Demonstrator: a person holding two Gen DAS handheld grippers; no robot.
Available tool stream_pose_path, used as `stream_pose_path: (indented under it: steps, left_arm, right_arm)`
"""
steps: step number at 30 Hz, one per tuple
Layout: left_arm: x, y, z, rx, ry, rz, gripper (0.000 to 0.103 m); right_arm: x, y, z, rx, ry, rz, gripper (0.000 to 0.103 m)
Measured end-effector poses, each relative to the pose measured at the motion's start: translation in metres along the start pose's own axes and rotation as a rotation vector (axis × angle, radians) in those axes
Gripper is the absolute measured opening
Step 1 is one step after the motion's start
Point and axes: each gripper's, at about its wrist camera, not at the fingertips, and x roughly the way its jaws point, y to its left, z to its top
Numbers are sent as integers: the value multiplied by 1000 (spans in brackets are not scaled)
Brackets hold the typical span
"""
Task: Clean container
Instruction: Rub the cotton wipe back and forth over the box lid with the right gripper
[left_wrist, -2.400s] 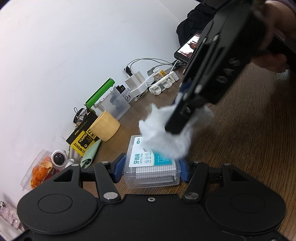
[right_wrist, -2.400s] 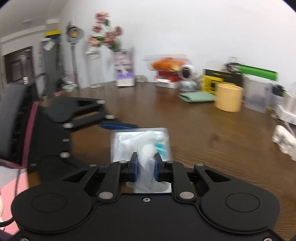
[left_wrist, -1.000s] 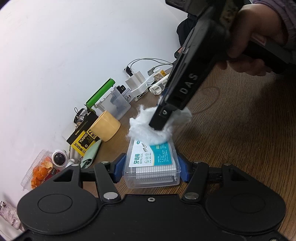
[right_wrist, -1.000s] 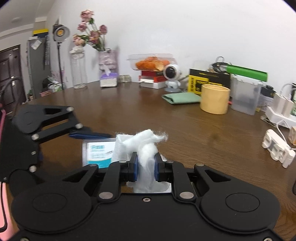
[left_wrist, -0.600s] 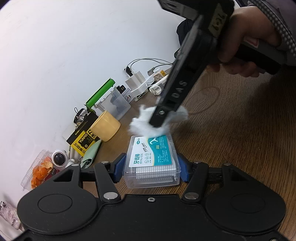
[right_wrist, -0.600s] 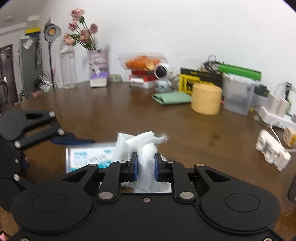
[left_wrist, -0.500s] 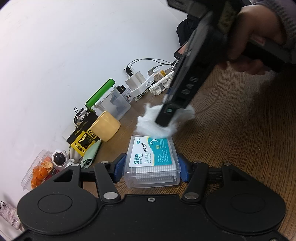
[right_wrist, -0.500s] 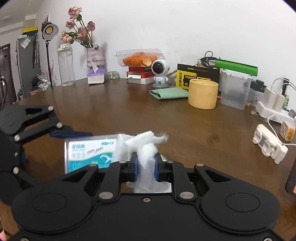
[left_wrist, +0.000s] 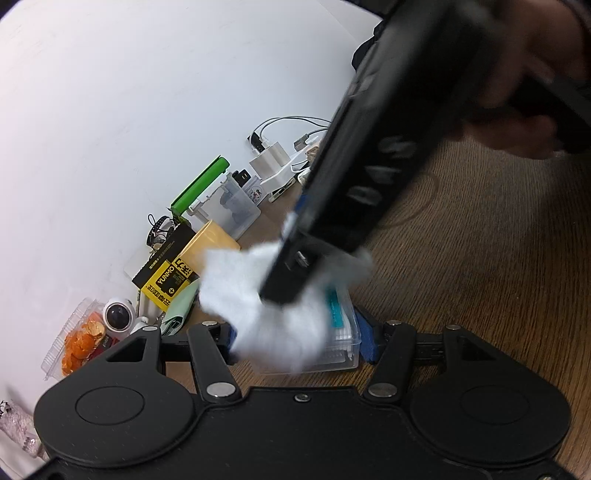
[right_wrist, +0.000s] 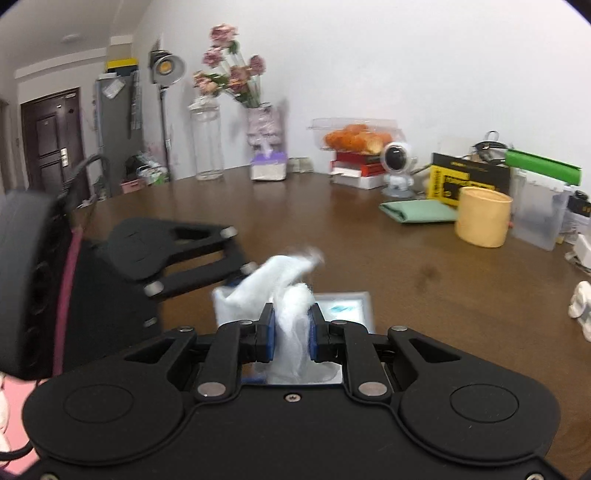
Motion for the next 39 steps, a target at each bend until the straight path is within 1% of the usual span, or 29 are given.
stream_pose_path:
  steps: [2,5,7,9,12,13,15,18,20,22,25,28,31,33,36,37,39]
  left_arm:
    - [-3,-4,0,1,-1,1,57]
    - [-1,-1,0,0,0,-1,57]
    - [-2,-2,1,0,0,-1,57]
    - [-3,-3,1,0,0,-1,57]
    - [-4,-4,1,0,0,-2,57]
    - [-4,-4,2,0,0,-1,57]
    - [-3,-4,2,0,0,-2,57]
    - [-3,-4,2,-1,1,-2,57]
    - [-3,-4,1,-1,0,-2,57]
    - [-5,-5,2,0,0,-2,57]
    - [-6,-6,2,0,0,-2,57]
    - [-7,-6,2,0,0,-2,57]
    - [-8,-7,2,0,0,-2,57]
    - [-9,-8,1,1,0,-1,57]
    - [-10,-9,1,1,0,-1,57]
    - [-10,-9,1,1,0,-1,57]
    - [-9,-8,1,1,0,0,57]
  right_arm:
    - [4,-10,1,13,7,-49,18]
    - [6,-23,-2,32,31,-109,18]
    - [2,-29,-8,49,48,-117,18]
    - [-4,-28,-14,64,63,-97,18]
    - [-12,-13,-21,57,82,-25,18]
    - [-14,-6,-22,50,80,6,18]
    - [-15,6,-19,16,56,37,18]
    - [-9,7,-11,-1,27,40,18]
    - [-3,-1,-6,17,13,14,18]
    - [1,-11,-3,30,13,-38,18]
    - [4,-28,-5,60,36,-121,19]
    - [0,-40,-13,93,67,-157,18]
    - [-6,-36,-21,95,84,-137,18]
    - [-11,-28,-22,97,83,-77,18]
    - [-10,-10,-18,70,63,12,18]
    - [-9,-5,-16,59,52,29,18]
    - [-5,-3,-9,49,26,31,19]
